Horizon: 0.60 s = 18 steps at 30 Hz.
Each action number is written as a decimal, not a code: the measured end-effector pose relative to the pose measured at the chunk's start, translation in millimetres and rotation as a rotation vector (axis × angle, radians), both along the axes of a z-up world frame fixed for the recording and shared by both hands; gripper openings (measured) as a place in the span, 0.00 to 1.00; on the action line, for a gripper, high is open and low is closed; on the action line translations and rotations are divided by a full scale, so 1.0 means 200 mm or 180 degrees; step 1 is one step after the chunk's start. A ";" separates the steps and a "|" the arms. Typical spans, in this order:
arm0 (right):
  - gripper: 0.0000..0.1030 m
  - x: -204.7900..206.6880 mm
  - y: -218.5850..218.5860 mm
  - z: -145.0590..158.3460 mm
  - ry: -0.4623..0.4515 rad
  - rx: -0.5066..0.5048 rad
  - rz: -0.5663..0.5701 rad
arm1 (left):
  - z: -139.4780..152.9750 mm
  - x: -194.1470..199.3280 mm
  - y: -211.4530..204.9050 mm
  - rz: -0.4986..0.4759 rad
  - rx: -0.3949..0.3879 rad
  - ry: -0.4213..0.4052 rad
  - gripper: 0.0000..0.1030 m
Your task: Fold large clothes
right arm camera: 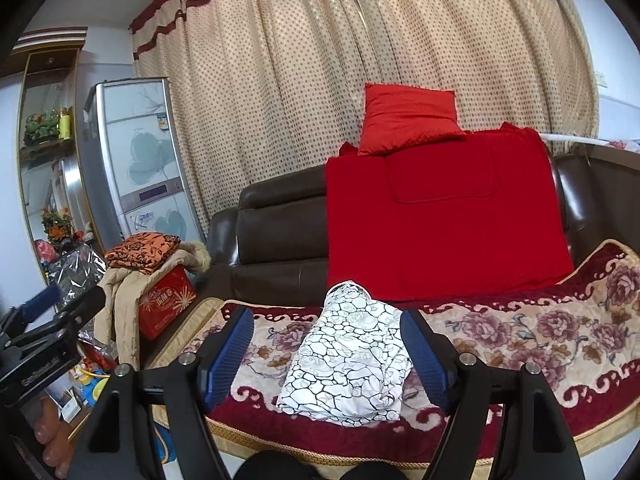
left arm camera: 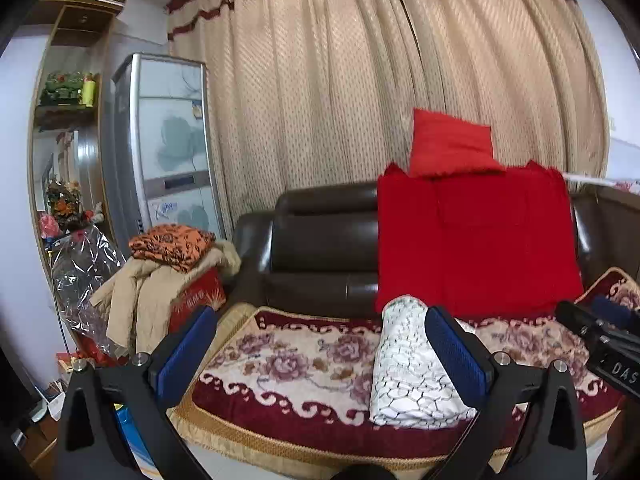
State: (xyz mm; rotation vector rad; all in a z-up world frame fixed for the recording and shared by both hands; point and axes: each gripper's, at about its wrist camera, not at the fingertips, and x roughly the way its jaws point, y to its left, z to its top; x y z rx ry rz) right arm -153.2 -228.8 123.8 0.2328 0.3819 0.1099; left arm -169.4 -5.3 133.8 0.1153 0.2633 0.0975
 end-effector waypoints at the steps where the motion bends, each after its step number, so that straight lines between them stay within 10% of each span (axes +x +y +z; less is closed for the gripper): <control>1: 0.77 -0.01 0.00 0.00 0.0004 -0.0003 -0.0001 | 0.00 -0.01 0.00 0.0001 0.0001 -0.0024 1.00; 18: 0.77 0.20 0.04 -0.08 0.0291 0.0057 0.0108 | -0.03 0.17 0.00 0.0032 0.0018 0.0153 1.00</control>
